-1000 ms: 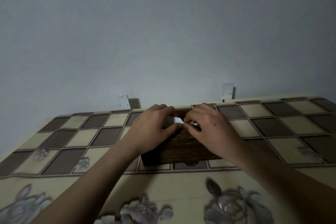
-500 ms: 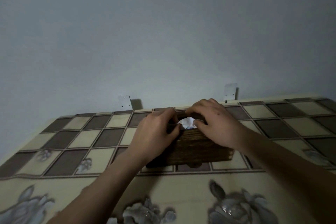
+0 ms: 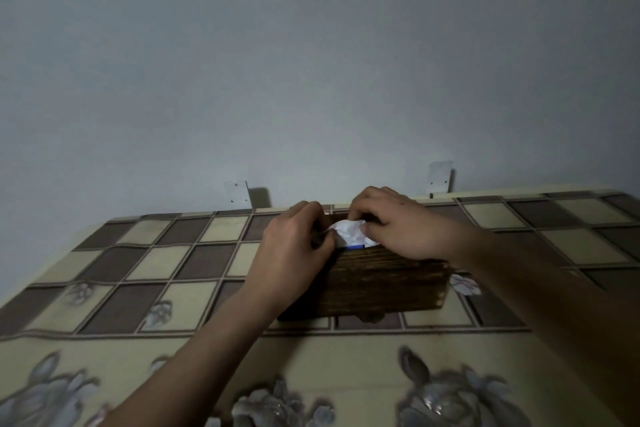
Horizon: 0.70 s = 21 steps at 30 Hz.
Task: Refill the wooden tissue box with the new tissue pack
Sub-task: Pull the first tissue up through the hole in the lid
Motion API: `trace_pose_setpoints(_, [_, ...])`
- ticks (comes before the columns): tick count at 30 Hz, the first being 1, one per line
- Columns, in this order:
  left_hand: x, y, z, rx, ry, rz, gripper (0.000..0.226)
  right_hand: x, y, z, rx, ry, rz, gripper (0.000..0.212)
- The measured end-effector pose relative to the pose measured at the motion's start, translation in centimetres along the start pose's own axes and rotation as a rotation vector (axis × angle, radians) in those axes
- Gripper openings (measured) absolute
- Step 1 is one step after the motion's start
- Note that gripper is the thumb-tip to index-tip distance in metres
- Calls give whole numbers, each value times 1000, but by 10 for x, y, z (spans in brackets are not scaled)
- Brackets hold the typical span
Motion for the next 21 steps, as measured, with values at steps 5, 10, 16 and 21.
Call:
trace_pose_setpoints(5, [2, 8, 2, -35, -65, 58, 12, 1, 4, 2, -114, -77, 34, 19])
trace_pose_setpoints(10, [4, 13, 2, -51, -103, 110, 12, -2, 22, 8, -250, -188, 124, 15])
trace_pose_setpoints(16, [5, 18, 4, -56, -93, 141, 15, -3, 41, 11, -461, -260, 272, 8])
trace_pose_setpoints(21, [8, 25, 6, -63, -109, 190, 21, 1, 49, 12, -580, -291, 323, 10])
Point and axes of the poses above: each hand's wrist, its own x-axis towards the middle knuckle, its own z-axis out of the back of the hand, y = z × x, the point moved 6 cm from there along x, towards the middle knuckle, and after that the axes turned 15 degrees about -x, right-handed, at the moved point
